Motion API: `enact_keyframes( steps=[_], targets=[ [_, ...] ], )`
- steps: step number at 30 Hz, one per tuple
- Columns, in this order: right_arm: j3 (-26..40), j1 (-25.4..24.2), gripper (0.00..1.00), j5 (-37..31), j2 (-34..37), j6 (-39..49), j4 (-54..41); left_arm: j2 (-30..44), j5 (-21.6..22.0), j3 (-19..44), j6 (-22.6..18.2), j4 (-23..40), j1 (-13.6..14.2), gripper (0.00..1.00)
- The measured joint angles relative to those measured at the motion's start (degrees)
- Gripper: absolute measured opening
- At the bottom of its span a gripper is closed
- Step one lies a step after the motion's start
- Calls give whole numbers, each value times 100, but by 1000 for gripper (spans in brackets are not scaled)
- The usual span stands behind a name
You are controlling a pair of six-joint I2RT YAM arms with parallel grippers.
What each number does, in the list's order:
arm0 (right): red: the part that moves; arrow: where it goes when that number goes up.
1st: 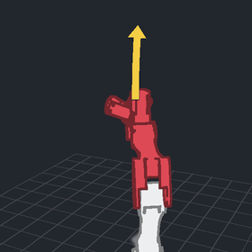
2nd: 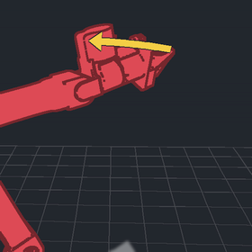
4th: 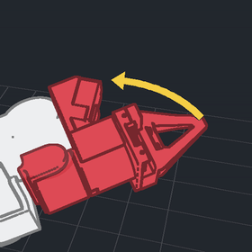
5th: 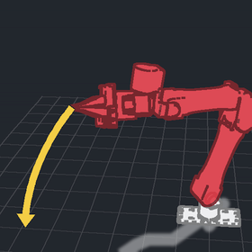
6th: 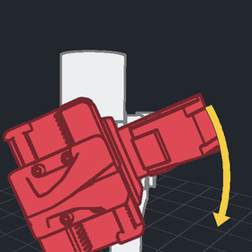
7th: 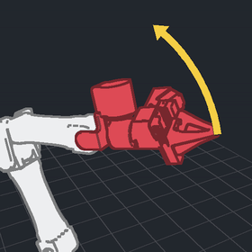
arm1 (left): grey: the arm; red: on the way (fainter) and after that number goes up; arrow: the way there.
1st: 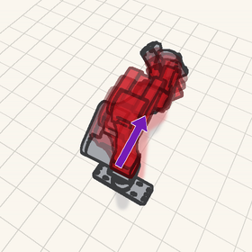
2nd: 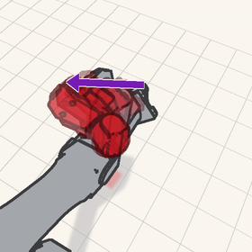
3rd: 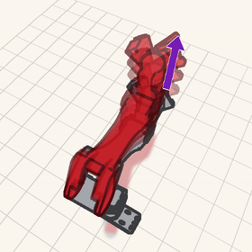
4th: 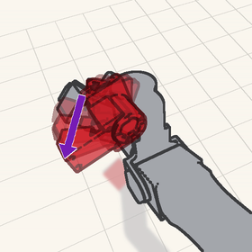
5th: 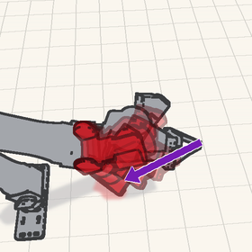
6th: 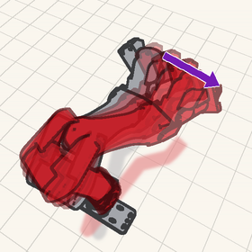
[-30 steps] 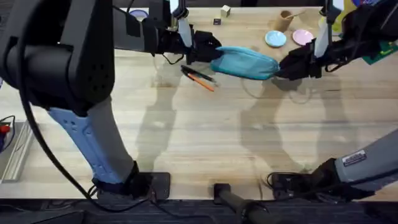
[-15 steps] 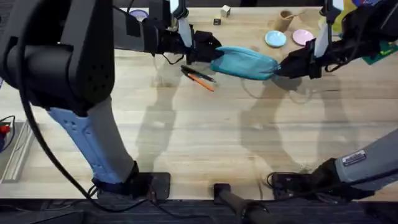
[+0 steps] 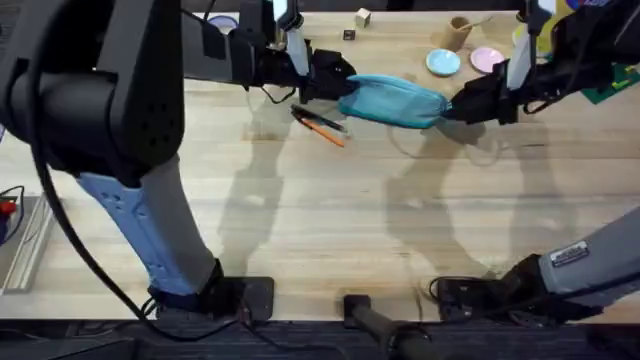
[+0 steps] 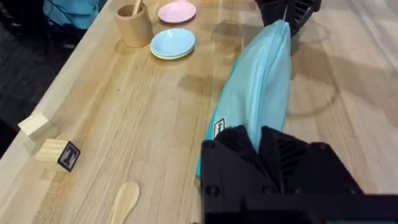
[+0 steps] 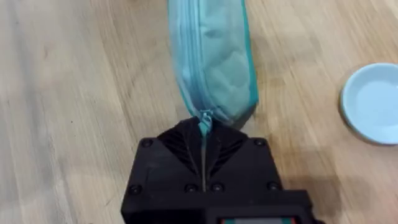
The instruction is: Unzip the bag, pick up the pens from the table one at a time and place them inside, then zip the bag closed.
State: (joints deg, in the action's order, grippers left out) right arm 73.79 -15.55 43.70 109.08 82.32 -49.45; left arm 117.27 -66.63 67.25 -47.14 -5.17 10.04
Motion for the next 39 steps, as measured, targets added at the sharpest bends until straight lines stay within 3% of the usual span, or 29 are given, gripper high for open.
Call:
enact_keyframes(
  steps=[19,29,39],
  targets=[
    [818,17,31,-44,-370,0,-703,0,-4,0,0,-2,0,42],
    [860,45,31,-46,-370,0,-833,0,-9,2,0,0,6,42],
    [913,523,31,-394,-372,0,-710,0,-6,0,0,2,33,42]
  ],
)
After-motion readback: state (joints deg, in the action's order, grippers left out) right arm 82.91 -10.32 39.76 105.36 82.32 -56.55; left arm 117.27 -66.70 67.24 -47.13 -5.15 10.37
